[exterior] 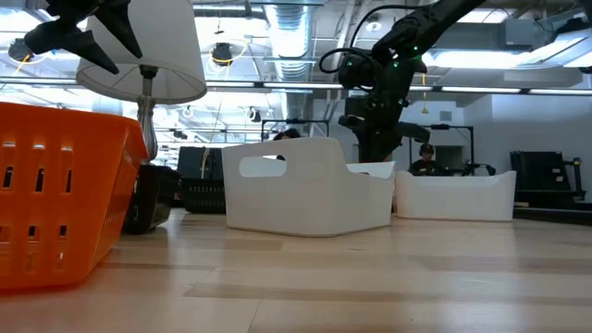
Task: Stack baskets by color
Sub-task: Stack the middle orange bin on top of the top orange bin, then stack the top white bin on top of the middle white bin
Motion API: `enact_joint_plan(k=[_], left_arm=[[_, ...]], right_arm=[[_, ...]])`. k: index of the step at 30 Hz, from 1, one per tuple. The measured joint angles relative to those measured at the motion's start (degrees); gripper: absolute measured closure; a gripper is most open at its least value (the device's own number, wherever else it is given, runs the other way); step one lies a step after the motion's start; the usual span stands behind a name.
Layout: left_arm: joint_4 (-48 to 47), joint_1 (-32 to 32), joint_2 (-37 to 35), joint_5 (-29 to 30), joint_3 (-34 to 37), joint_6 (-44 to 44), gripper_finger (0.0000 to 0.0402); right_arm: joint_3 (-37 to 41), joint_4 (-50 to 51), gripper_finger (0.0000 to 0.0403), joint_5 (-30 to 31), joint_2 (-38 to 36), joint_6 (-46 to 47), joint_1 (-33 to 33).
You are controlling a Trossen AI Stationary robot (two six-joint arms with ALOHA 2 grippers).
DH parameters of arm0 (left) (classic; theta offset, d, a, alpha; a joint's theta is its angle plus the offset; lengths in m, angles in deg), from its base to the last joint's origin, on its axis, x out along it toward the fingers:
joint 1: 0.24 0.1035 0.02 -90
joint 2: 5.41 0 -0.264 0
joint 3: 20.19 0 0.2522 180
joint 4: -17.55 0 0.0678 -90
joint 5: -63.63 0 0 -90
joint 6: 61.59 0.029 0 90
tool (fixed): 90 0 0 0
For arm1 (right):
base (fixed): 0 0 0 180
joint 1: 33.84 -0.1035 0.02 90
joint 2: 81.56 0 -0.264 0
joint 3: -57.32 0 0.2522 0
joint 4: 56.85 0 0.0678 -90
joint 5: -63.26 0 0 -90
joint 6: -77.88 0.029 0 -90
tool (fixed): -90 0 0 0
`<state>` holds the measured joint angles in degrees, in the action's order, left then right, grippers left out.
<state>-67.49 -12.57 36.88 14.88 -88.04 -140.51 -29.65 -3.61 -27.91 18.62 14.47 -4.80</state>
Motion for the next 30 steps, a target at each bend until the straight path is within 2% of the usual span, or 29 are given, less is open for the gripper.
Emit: enact_joint_plan(k=[7,13,16,22,25,30], left_arm=[[0.01,0.0,-0.02,-0.04,0.0,-0.42,0.0168],[0.01,0.01,-0.07,-0.47,0.0,-0.87,0.0168],[-0.01,0.01,-0.07,-1.73,0.0,-0.89,0.0168],[-0.01,-0.01,-0.07,-5.39,0.0,-0.92,0.0168],[-0.01,0.0,-0.07,-6.71,0.0,-0.9,0.0168],[0.01,0.02,-0.07,-6.8,0.0,-0.9,0.0168]], right_arm=[[-1.23,0.13,0.0243,0.03,0.0,2.17,0.0],[-9.98,9.34,0.0202,1.31,-0.5,10.5,0.0],[-15.89,14.84,0.019,1.22,-0.66,22.12,-0.53],[-24.78,24.33,0.0184,0.97,-0.72,57.97,-3.16],[-26.21,29.3,0.0187,0.17,-0.76,73.77,-5.41],[-25.2,35.43,0.0188,0.82,-0.74,92.03,-12.52]])
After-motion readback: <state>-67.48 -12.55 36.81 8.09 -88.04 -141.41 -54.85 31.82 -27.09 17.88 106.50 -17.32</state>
